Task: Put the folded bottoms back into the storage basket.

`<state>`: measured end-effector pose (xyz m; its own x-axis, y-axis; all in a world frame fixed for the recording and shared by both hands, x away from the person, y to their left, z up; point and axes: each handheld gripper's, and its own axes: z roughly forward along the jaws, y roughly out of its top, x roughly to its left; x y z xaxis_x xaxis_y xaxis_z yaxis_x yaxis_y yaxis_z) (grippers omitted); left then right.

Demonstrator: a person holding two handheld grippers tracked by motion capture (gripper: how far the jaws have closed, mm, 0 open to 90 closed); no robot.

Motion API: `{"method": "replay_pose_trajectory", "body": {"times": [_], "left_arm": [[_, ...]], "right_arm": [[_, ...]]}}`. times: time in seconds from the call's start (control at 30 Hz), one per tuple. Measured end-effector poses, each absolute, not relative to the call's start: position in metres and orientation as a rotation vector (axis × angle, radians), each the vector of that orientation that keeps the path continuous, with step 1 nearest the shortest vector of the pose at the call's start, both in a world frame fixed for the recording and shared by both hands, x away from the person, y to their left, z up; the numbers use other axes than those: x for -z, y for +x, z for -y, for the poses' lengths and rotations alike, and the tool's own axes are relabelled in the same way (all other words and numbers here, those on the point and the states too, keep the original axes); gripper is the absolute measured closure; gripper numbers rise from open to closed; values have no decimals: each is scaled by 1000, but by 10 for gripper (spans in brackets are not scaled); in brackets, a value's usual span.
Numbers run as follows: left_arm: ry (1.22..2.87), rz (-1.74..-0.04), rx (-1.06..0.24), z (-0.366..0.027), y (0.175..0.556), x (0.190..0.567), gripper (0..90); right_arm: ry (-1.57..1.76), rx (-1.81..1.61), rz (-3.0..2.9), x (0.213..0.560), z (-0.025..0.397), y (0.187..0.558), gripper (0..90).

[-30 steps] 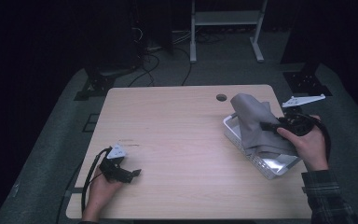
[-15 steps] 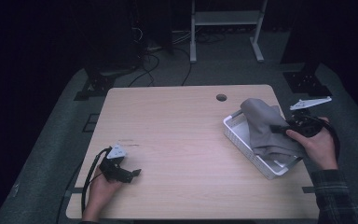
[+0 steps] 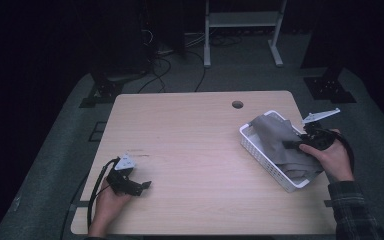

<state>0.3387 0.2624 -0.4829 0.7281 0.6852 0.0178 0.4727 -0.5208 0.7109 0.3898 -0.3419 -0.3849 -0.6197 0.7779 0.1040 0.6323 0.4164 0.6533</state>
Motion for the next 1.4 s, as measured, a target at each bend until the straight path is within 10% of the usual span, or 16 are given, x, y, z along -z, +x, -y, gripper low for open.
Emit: {"method": "replay_pose_trajectory", "body": {"times": [1.0, 1.4], "left_arm": [[2220, -871, -386, -262, 339, 483, 0], [2219, -871, -387, -262, 339, 483, 0]], "right_arm": [[1285, -837, -2451, 418, 321, 411, 384], [1299, -858, -2322, 390, 345, 400, 458]]}}
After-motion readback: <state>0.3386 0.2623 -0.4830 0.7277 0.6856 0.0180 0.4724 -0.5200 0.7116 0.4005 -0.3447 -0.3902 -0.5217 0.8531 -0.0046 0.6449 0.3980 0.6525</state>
